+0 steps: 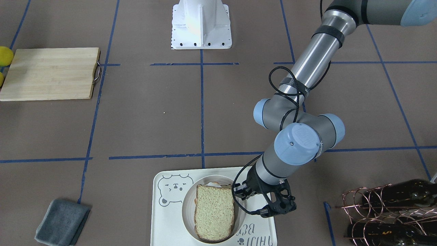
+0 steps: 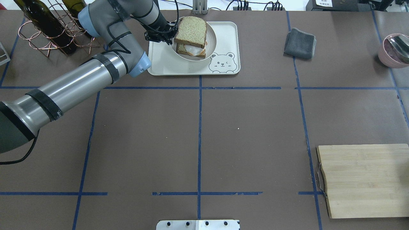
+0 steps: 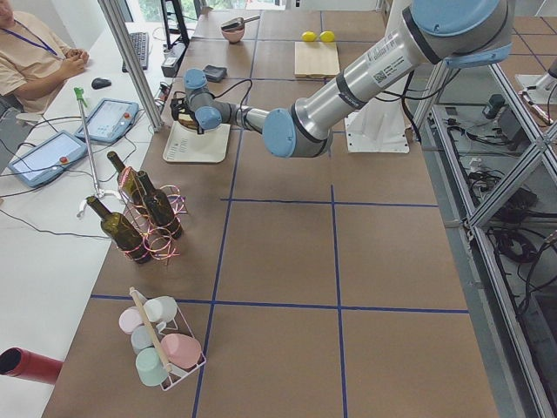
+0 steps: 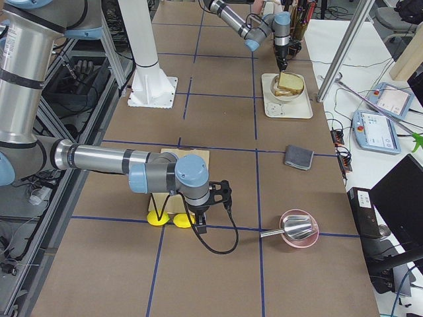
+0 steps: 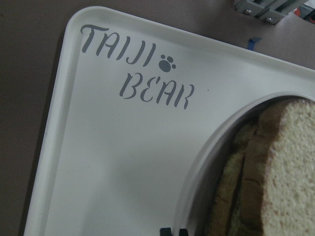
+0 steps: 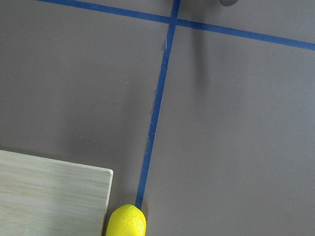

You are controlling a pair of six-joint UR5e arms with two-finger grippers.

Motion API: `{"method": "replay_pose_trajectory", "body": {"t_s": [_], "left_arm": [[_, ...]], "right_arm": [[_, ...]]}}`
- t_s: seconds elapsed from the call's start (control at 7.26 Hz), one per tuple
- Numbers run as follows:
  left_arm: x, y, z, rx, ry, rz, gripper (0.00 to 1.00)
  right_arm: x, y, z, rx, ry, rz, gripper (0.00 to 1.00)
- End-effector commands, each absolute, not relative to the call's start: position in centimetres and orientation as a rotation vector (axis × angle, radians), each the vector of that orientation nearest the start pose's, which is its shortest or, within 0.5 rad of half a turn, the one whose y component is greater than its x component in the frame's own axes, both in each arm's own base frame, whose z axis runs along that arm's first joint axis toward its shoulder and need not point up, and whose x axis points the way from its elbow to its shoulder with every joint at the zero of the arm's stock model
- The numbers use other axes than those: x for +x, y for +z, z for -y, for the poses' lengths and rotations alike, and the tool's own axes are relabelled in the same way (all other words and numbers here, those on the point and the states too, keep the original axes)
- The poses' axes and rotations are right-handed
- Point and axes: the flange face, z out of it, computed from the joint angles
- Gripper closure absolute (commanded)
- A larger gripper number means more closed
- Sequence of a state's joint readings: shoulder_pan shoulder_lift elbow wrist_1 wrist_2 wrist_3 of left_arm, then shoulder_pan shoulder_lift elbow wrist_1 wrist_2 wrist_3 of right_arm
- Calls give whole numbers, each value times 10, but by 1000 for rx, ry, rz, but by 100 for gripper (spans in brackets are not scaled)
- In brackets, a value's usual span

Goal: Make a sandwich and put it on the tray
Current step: 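Lift the plate with the left gripper and lower it onto the tray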

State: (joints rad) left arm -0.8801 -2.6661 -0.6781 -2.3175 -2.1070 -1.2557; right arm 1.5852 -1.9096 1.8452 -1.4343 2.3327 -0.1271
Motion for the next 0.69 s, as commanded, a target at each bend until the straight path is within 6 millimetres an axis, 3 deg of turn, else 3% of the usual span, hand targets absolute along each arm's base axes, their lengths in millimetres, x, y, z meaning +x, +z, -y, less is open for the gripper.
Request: {"method": "replay_pose_trajectory", "body": {"t_s": [0.0,0.14,0.41,0.55], "left_arm": [[513,243,736,135,-238,-1041,35],[512,241,735,145,-224,-1043,0],[498,227,733,199,-174,-1058,0],[478,229,712,206,-170,-1064,0]], "right_arm": [[70,653,355,124,-134,751,0],[70,653,355,124,-134,751,0],[70,652,355,125,-135,751,0],[70,651,357,127,-133,751,0]]}}
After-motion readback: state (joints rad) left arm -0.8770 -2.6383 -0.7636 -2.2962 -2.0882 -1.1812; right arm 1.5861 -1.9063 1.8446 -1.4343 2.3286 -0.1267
